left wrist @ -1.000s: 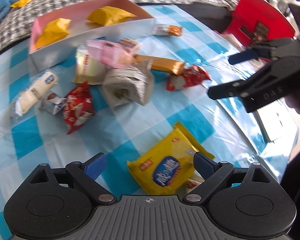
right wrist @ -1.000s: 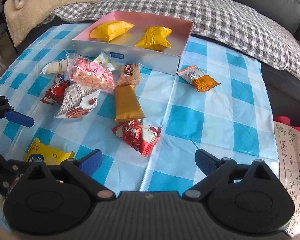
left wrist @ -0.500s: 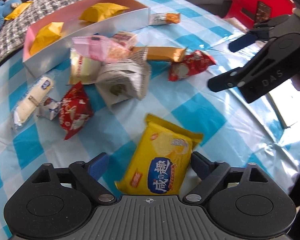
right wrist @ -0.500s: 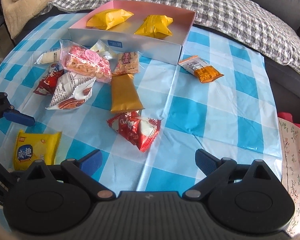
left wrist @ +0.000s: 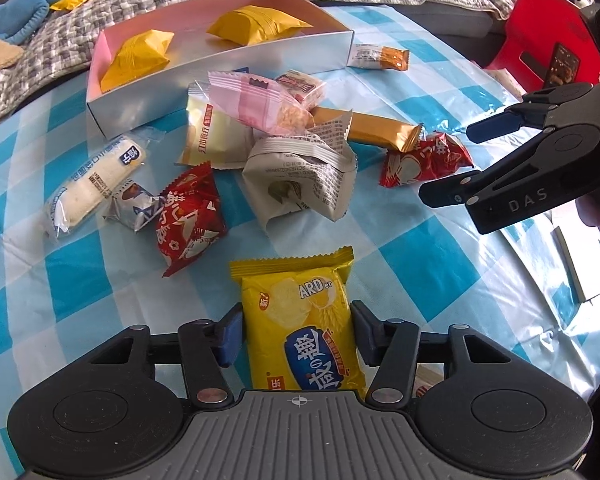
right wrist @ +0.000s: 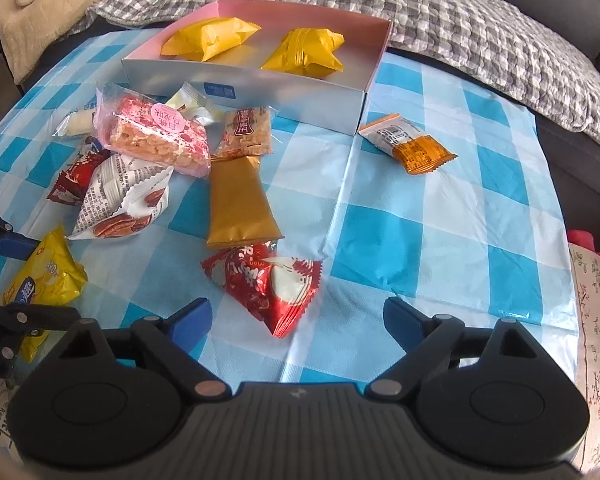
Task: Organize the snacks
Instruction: 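Grasp the yellow chip bag with the blue label with the left tool, then grasp the red-and-white candy packet with the right tool while the left tool holds the chip bag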
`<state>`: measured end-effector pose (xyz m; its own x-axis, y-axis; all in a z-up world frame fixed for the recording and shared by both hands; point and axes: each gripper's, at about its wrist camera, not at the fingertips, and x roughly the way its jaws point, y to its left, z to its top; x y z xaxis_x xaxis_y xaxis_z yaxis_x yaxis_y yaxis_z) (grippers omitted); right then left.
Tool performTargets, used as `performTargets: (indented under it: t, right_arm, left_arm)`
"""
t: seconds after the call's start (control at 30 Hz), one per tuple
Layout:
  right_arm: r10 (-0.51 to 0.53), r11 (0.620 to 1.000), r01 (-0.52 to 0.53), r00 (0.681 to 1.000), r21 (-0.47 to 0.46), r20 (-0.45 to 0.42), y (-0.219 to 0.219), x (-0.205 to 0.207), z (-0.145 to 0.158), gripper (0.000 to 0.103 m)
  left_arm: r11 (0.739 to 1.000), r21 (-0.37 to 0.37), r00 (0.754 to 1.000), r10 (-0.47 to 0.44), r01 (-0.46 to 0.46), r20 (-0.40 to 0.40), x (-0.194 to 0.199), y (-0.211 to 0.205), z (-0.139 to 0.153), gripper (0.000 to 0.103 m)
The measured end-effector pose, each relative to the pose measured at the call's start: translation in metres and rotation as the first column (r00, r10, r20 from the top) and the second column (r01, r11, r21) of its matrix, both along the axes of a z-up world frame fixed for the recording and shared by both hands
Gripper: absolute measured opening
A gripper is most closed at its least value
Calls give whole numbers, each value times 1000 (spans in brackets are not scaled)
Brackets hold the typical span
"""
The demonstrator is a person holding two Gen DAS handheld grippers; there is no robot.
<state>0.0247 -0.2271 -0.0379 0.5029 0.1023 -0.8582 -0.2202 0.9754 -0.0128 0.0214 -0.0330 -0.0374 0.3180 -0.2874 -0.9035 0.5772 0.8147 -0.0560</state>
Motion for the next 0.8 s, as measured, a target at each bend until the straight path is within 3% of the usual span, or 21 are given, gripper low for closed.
performTargets:
  t: [0.23,0.47,0.53,0.6,0.8]
  right_arm:
    - [35,999,-34,999,-26,29,7,4,-3,81]
    - [83,996,-82,995,-23,55,14,2,-1,56]
    - [97,995,-96,994,-28,59,16,0,0,53]
    - [114,993,-112,992,-35,59,18,-1,1,42]
    - [123,992,-121,992,-30,40,20,-3,3,31]
  left_arm:
    - [1000,-4,1000,21,-21,0,1,0,1,48]
    - [999,-5,999,38,-38,6,0,1,1,48]
    - [999,-5,999,43,-43,7,1,1,2,48]
    - [999,-5,999,46,-46,7,1,1,2,47]
    - [999,-8,998,54,-54,11,2,2,3,47]
